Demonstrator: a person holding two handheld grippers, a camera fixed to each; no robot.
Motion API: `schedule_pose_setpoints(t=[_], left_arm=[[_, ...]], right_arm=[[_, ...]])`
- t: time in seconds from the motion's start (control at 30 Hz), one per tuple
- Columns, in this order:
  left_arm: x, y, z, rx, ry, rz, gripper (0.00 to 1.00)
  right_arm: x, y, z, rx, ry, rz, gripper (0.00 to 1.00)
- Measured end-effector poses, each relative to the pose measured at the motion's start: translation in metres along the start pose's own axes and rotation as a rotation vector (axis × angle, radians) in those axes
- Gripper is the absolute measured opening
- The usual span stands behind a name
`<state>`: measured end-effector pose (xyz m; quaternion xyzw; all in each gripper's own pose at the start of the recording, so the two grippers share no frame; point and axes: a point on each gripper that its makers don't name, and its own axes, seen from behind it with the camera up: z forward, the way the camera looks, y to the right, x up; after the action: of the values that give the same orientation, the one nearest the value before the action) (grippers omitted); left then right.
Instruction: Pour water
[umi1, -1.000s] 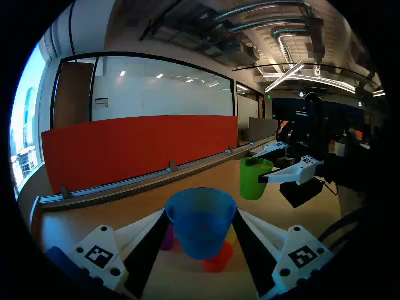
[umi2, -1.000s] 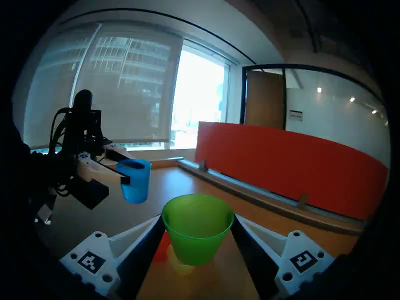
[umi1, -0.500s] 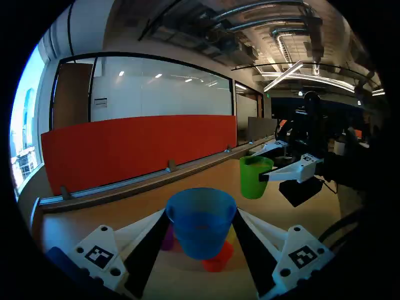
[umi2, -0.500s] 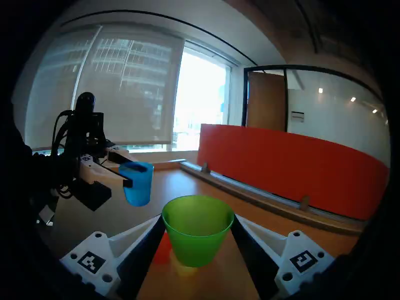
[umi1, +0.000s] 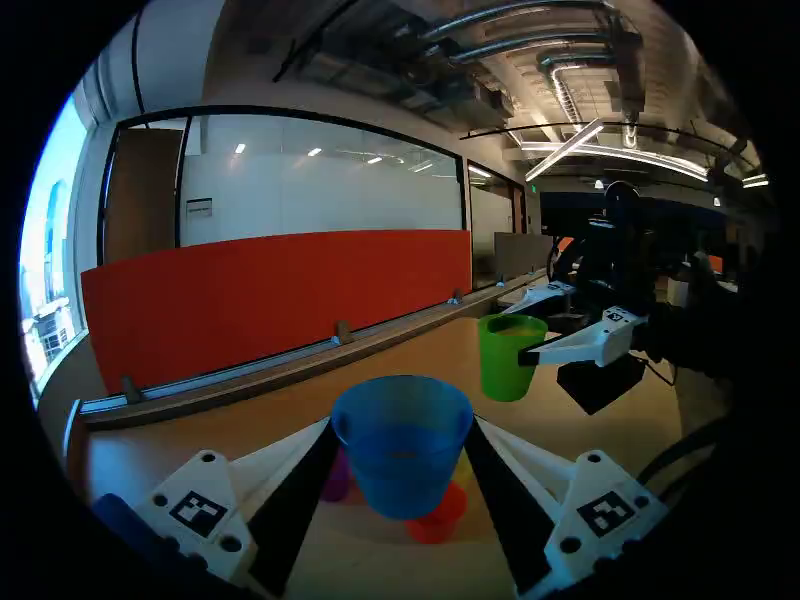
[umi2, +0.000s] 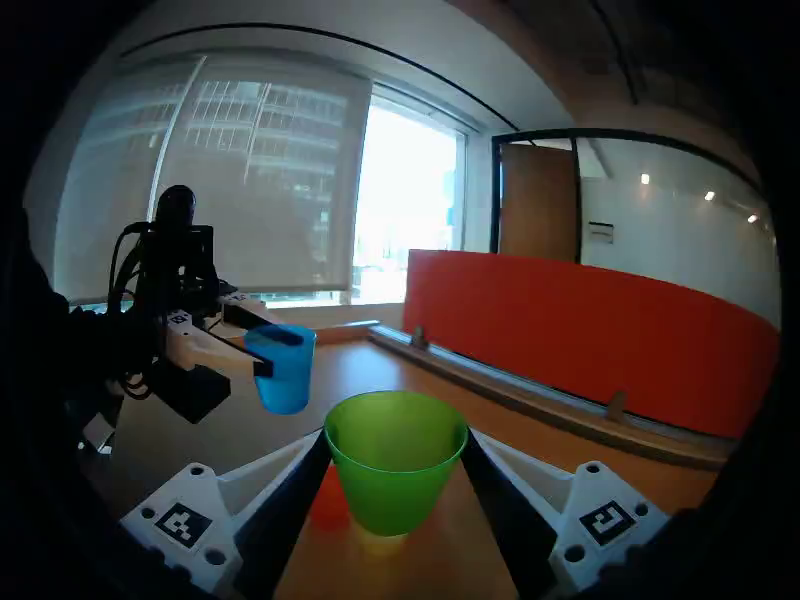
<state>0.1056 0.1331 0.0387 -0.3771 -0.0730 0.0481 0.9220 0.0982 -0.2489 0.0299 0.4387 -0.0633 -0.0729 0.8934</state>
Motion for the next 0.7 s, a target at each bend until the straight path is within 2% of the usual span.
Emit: schedule_pose_setpoints(t=[0.7], left_arm=[[0.009,-0.003,-0.006,0.015,-0.013,0.047,0.85]], right_arm=[[-0.008,-0.017,0.009,0.046,-0.008,0.007,0.93]])
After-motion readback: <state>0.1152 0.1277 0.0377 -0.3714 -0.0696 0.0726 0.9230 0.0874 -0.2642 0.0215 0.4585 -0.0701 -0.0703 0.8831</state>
